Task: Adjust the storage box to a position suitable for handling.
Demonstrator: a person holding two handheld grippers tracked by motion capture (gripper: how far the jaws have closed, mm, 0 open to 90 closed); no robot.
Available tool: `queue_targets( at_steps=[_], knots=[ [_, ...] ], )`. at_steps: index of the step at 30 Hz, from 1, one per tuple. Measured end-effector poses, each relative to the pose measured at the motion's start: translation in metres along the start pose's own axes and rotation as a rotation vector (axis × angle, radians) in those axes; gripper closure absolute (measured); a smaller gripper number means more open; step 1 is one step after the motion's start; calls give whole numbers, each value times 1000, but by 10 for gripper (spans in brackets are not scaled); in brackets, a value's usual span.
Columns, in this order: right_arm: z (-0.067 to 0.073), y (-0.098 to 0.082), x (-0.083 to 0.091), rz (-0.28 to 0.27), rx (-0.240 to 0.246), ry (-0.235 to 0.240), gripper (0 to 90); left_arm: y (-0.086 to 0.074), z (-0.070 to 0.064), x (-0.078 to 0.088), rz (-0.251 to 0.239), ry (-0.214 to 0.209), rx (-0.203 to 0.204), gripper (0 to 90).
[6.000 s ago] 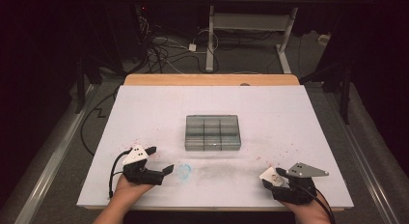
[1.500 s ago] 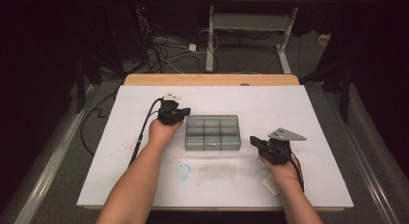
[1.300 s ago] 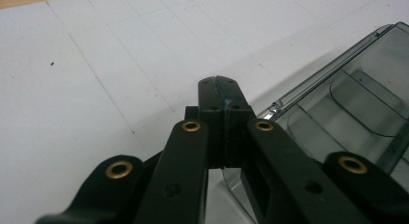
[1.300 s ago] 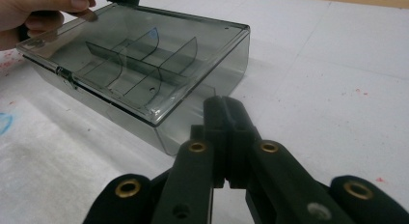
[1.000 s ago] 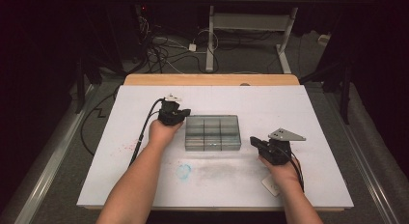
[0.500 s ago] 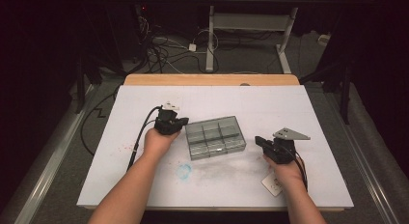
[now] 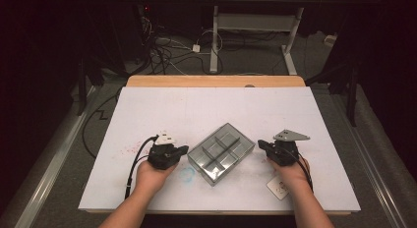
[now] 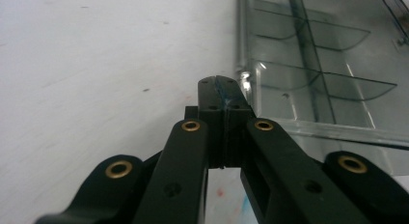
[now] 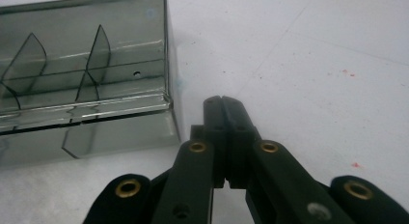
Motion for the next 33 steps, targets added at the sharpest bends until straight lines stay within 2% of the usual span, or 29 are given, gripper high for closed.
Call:
queue_targets(
  at_steps=[2,3,6,8,11,13,15,17,20,24,31,33],
  knots=[
    [1,-1,-3,11,14,3,900,-7,1,11,-13,-5,28,879],
    [2,-1,-5,13,22,7,900,-13,-2,16,-4,-10,28,879],
    [4,-1,-8,15,30,22,900,-29,-17,27,22,-23,7,879],
    [5,0,-8,13,46,25,900,-38,-26,31,26,-49,4,878],
    [7,0,-8,24,69,38,900,-42,-32,33,33,-47,-18,878],
    [10,1,-7,30,84,52,900,-43,-29,32,30,-47,-7,878],
    [12,2,-6,36,101,40,900,-45,-27,30,28,-58,14,878],
    [16,1,-4,52,118,62,900,-48,-26,27,47,-56,10,878],
    [21,1,-2,63,133,71,900,-49,-23,25,56,-50,15,878],
    [32,-3,4,91,151,82,900,-49,-17,29,33,-49,55,878],
    [60,-14,23,124,195,112,900,-54,-9,34,40,-47,72,877],
    [73,-21,31,116,191,145,900,-55,-7,34,44,-46,81,876]
  ],
)
Point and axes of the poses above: each handheld gripper's, and its own axes: x roughly backward along the jaws, y roughly out of its top, z roughly to its left, the point moved 5 cm from there along -x, roughly forward along the jaws, and after that the axes turned 11 degrees about -y, right-handed, at the moved point
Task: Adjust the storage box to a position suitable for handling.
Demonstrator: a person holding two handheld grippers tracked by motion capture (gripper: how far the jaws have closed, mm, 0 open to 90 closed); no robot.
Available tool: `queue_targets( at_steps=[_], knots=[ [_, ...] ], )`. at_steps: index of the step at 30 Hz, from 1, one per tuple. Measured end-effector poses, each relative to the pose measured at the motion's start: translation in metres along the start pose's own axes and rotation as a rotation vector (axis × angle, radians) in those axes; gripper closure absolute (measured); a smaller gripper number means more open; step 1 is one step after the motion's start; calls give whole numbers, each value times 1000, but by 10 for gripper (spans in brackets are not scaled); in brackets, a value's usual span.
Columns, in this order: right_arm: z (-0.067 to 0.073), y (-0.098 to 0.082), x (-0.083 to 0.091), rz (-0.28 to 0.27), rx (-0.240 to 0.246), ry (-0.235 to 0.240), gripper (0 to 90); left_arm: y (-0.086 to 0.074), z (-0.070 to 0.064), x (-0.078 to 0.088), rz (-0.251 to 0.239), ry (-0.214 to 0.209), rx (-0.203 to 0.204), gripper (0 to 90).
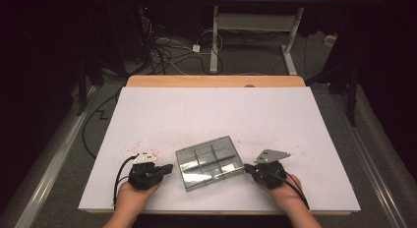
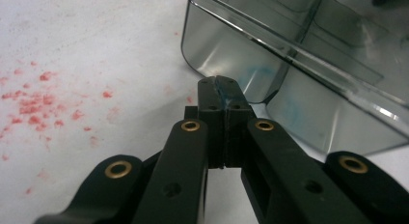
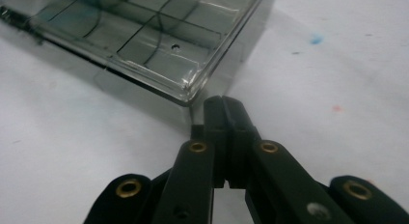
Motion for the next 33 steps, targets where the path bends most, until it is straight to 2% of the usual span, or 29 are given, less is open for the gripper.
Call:
queue_targets(
  at_steps=[5,7,10,12,14,16,19,24,28,33],
  knots=[
    [23,-3,6,-16,14,29,900,-2,3,0,7,13,13,876],
    [33,-4,7,-23,24,49,900,-2,5,0,6,36,22,875],
    [41,-3,8,-24,47,58,900,-3,8,0,0,25,46,875],
    [39,-3,10,-38,23,71,900,-3,7,-1,1,31,44,876],
    [34,-2,12,-51,19,56,900,-2,7,-1,4,38,38,877],
    [28,-2,15,-65,-13,46,900,-1,6,-2,3,38,36,878],
    [18,-3,20,-82,-51,19,900,1,5,-5,1,37,37,878],
    [-2,-9,26,-87,-114,-38,900,7,-1,-15,15,31,12,878],
    [-14,-15,29,-86,-147,-75,900,14,-5,-26,24,15,-3,878],
    [-26,-19,32,-94,-183,-97,900,21,-11,-37,35,5,-29,878]
  ],
)
Point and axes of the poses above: each handheld gripper's, and its own axes: x roughly backward along the jaws, y roughly out of its top, z roughly to its left, the point moved 5 cm from there along -x, roughly forward along the jaws, and after that the axes turned 11 degrees about -y, right-handed, at the moved point
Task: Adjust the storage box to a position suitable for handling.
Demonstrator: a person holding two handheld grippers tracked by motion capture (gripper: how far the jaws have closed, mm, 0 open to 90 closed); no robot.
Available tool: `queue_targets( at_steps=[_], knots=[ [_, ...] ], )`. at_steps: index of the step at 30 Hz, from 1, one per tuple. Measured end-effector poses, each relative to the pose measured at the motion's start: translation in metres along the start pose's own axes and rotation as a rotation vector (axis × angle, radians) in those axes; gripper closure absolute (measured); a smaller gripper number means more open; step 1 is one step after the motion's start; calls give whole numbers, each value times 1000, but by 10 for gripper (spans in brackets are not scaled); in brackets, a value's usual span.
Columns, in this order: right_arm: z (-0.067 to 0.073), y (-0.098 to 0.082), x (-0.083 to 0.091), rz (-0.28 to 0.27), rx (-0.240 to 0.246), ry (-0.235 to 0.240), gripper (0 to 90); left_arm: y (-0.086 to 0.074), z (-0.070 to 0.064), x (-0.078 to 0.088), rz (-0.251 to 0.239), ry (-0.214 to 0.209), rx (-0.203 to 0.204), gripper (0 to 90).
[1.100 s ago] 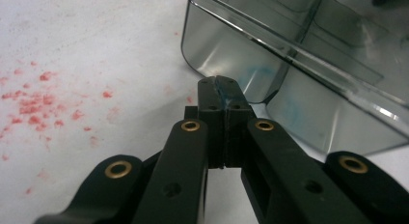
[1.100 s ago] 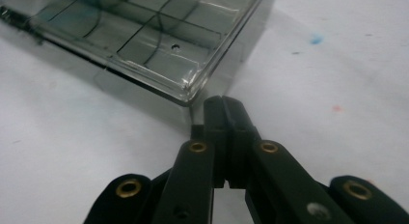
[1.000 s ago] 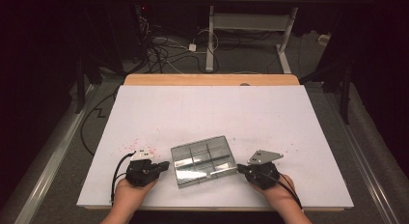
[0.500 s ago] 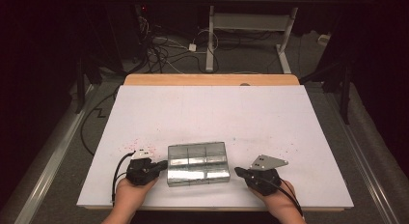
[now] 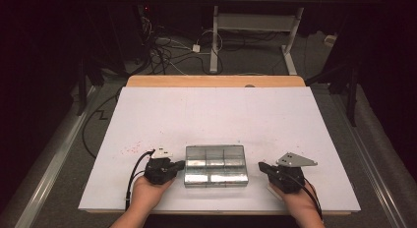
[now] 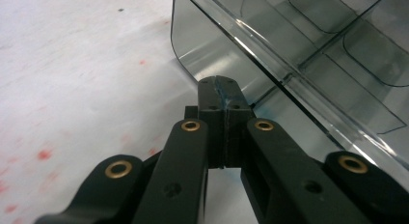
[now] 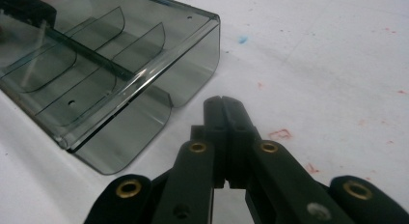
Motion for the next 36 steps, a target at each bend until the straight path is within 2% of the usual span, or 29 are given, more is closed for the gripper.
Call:
queue_targets(
  at_steps=[6,11,15,18,21,22,24,26,28,29,32,36],
  knots=[
    [-7,-1,-1,-3,-23,-15,900,3,-2,-5,1,-10,-10,878],
    [-5,0,-3,-5,-19,-19,900,4,-3,-4,-19,4,-12,878],
    [-3,3,-4,-8,-24,-15,900,4,-3,3,-40,20,-12,878],
    [-2,5,-3,-21,-22,-4,900,5,-2,11,-49,-1,14,878],
    [-1,10,1,-51,-14,0,900,5,-3,18,-42,16,12,878],
    [0,12,2,-59,-16,4,900,5,-4,19,-45,10,17,878],
    [1,15,5,-78,-15,14,900,3,-8,20,-61,-6,-1,879],
    [4,19,7,-99,-8,29,900,-3,-10,18,-72,-31,-54,879],
    [8,22,7,-109,5,49,900,-7,-11,13,-52,-50,-83,879],
    [10,24,7,-111,8,57,900,-6,-12,13,-44,-47,-93,879],
    [17,26,6,-114,8,83,900,-6,-10,18,-84,-43,-90,878],
    [26,29,4,-113,25,115,900,-10,-10,17,-59,-44,-101,878]
  ],
)
Point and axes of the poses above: each handheld gripper's, and its own axes: x roughly backward along the jaws, y roughly out of its top, z roughly to its left, the point moved 5 cm from there along -x, roughly forward along the jaws, and after that the axes turned 11 degrees about -y, right-handed, at the moved point
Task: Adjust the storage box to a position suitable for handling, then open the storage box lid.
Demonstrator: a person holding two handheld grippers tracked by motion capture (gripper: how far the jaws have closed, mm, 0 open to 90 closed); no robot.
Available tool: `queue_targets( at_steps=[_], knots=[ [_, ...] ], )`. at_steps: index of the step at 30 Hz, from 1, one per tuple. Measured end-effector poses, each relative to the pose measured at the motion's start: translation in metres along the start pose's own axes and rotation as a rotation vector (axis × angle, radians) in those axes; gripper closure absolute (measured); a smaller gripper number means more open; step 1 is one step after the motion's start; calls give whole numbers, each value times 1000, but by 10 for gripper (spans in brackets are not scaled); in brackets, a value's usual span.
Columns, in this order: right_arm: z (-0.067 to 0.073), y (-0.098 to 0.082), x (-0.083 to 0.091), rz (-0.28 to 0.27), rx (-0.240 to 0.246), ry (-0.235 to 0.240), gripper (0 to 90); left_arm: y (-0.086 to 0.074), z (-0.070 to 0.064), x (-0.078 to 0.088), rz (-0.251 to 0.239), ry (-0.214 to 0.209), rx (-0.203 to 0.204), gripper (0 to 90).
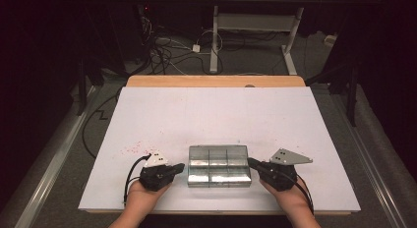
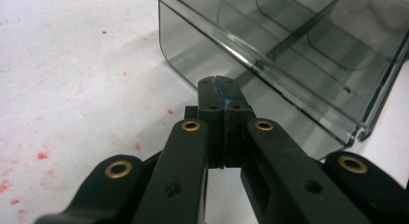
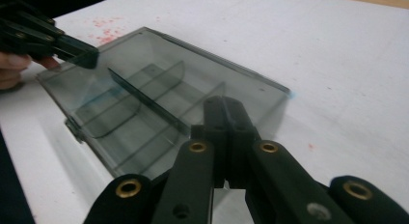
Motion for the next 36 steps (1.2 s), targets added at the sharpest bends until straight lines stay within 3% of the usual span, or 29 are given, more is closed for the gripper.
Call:
queue_targets(
  at_steps=[4,14,17,23,31,36],
  knots=[
    [13,5,-2,-6,19,37,900,-3,3,0,10,-24,22,878],
    [52,14,-13,-17,59,140,900,-4,8,9,-10,-17,41,878],
    [64,15,-15,-16,92,169,900,-4,8,11,-16,-20,51,878],
    [87,14,-19,-4,150,224,900,-3,8,12,-18,-13,40,877],
    [111,3,-25,39,154,308,900,-5,7,10,-7,-35,32,878],
    [120,-6,-30,67,171,335,900,-6,8,11,-2,-8,25,878]
  ],
)
Point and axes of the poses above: each handheld gripper's, and its own axes: x roughly backward along the jaws, y roughly out of its top, z roughly to its left, the point moved 5 cm from there along -x, roughly forward along the jaws, and after that the axes turned 11 degrees about -y, right-handed, at the moved point
